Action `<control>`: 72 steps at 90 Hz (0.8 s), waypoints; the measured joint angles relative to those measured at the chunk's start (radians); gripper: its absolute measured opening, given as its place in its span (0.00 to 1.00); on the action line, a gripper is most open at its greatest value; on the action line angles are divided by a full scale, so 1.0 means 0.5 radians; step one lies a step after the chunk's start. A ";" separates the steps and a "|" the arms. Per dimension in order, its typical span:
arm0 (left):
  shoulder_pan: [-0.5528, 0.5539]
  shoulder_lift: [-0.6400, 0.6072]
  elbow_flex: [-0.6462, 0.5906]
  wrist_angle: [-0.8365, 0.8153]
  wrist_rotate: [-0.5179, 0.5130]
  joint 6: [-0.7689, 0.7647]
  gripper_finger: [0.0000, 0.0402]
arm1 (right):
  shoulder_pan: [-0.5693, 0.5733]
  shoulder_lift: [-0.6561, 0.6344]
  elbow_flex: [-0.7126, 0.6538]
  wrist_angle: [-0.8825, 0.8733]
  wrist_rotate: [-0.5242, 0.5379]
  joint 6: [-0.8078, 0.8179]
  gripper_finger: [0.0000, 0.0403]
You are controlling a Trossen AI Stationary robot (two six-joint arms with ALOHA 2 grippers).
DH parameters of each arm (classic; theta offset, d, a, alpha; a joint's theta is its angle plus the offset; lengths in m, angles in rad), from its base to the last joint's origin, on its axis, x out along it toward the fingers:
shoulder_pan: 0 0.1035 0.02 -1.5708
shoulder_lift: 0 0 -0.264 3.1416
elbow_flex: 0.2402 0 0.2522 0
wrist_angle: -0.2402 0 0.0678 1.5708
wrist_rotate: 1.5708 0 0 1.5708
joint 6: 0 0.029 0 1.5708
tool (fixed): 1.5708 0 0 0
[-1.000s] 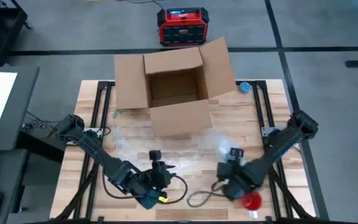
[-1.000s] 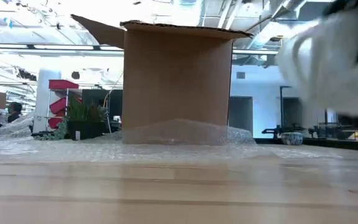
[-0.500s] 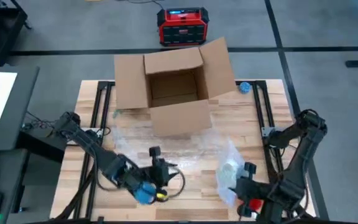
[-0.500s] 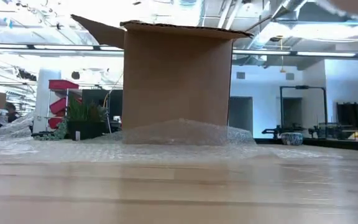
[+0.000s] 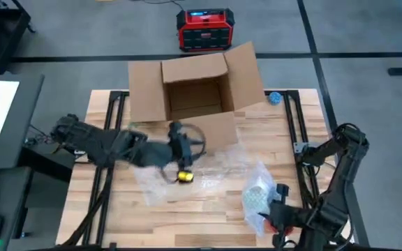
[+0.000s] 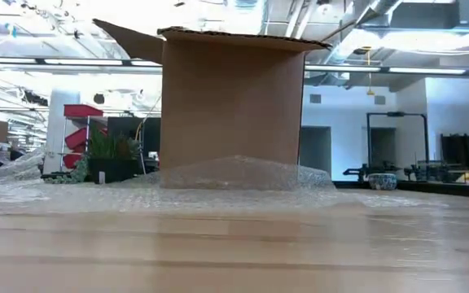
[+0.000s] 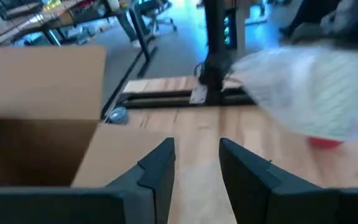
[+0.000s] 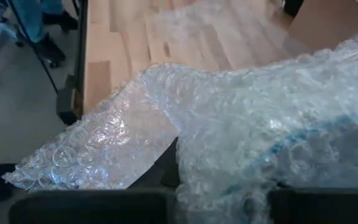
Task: Wrap mug
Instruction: Put the green patterned mug into the cardboard box
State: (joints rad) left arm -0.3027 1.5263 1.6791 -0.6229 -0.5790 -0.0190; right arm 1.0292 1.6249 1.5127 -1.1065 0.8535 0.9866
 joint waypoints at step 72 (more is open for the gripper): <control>0.561 0.000 -0.002 -0.515 0.275 0.233 0.49 | -0.225 -0.609 0.001 0.159 -0.667 -0.302 0.07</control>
State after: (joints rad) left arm -0.0220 1.5261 1.6783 -0.8803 -0.4416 0.0976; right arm 0.9165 1.3202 1.5131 -1.0268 0.5197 0.8358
